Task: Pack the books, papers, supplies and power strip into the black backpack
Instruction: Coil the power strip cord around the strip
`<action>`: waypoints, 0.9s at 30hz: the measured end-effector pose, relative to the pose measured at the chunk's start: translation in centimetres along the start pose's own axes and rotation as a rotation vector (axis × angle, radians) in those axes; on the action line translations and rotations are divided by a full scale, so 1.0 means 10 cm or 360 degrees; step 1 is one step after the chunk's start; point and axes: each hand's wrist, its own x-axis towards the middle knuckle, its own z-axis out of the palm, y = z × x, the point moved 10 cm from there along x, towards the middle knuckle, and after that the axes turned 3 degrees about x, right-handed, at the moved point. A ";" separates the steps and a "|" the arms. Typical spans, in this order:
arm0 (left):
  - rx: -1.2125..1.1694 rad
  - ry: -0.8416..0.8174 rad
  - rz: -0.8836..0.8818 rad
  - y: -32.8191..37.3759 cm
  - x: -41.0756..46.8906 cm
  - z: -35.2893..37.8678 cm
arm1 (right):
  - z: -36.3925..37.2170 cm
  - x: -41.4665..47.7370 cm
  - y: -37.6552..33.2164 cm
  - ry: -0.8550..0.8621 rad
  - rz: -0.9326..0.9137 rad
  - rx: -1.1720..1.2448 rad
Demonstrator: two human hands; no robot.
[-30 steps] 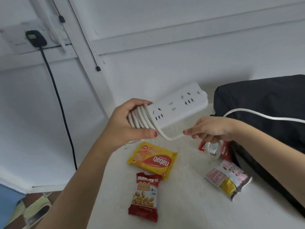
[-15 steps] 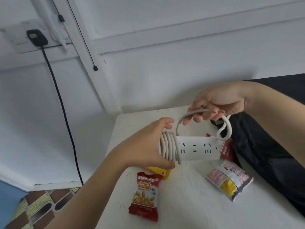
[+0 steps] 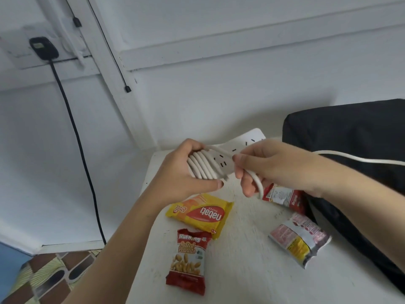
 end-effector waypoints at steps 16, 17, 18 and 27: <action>-0.0549 0.0372 -0.0084 -0.19 -0.04 -0.13 | 0.21 -0.17 0.20 0.0883 -0.0924 -0.0112; -0.0551 0.0374 -0.0085 -0.20 -0.04 -0.13 | 0.21 -0.17 0.21 0.0903 -0.0936 -0.0129; -0.0558 0.0375 -0.0086 -0.20 -0.04 -0.13 | 0.21 -0.17 0.22 0.0935 -0.0940 -0.0138; -0.0801 0.0274 0.0100 -0.04 -0.09 -0.13 | 0.17 -0.08 0.42 0.0859 -0.0736 0.0140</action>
